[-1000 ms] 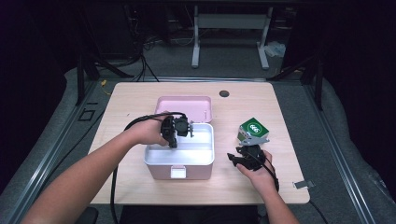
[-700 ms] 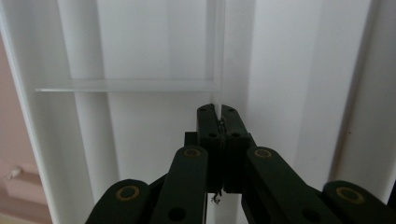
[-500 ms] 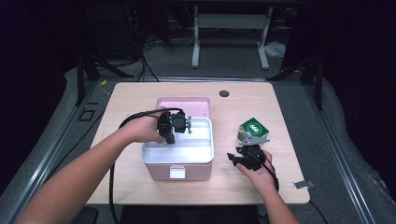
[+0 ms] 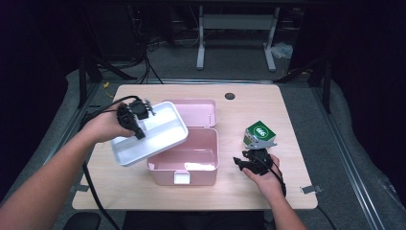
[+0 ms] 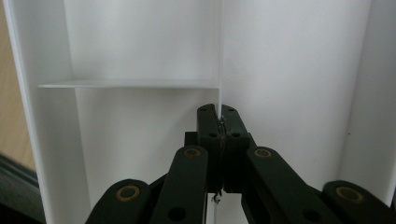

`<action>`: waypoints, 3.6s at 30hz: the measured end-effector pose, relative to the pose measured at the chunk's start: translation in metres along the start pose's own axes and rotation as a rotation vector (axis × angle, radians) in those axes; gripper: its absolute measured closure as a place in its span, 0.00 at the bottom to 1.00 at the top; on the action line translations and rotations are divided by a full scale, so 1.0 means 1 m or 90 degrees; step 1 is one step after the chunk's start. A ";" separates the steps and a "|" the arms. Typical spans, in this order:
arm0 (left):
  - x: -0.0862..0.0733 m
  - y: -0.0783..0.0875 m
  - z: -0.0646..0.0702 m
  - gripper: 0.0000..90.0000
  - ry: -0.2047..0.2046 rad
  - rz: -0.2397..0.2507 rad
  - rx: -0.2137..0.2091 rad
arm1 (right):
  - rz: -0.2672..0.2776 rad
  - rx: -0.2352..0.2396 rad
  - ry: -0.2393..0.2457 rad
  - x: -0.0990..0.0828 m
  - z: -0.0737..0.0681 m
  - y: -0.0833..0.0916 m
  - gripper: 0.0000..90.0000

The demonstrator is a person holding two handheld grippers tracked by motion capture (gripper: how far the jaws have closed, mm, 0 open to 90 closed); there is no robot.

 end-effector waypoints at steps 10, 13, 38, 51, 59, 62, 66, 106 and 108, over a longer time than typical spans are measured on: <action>-0.071 -0.006 -0.052 0.99 0.182 0.000 0.005 | -0.003 0.002 0.000 0.000 -0.001 -0.001 0.57; -0.088 -0.018 -0.060 0.99 0.201 -0.015 0.007 | -0.002 0.002 -0.001 0.000 -0.001 0.000 0.57; -0.115 -0.143 -0.031 0.84 0.268 -0.025 -0.029 | -0.006 -0.018 0.002 0.000 0.003 0.000 0.53; -0.112 -0.122 -0.018 0.51 0.254 0.081 -0.005 | -0.035 -0.041 0.055 0.011 0.002 0.009 0.43; -0.119 -0.120 -0.009 0.47 0.250 0.075 -0.025 | -0.091 -0.017 0.066 0.022 0.006 0.008 0.40; -0.120 -0.119 -0.007 0.47 0.250 0.080 -0.032 | -0.114 -0.024 0.076 0.029 0.012 0.009 0.40; -0.121 -0.117 -0.008 0.47 0.252 0.086 -0.033 | -0.137 -0.027 0.076 0.042 0.024 0.009 0.40; -0.131 -0.111 -0.011 0.47 0.262 0.089 -0.034 | -0.443 -0.005 -0.040 0.046 0.120 -0.009 0.15; -0.131 -0.111 -0.011 0.47 0.262 0.089 -0.033 | -0.447 -0.004 -0.038 0.046 0.119 -0.010 0.16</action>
Point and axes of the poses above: each handheld gripper's, and its own axes: y roughly backward along the jaws, x roughly out of its top, z roughly to its right, the point moved 10 cm from there along -y, roughly forward along the jaws, and after that the axes turned 4 degrees about x, right-handed, at the moved point
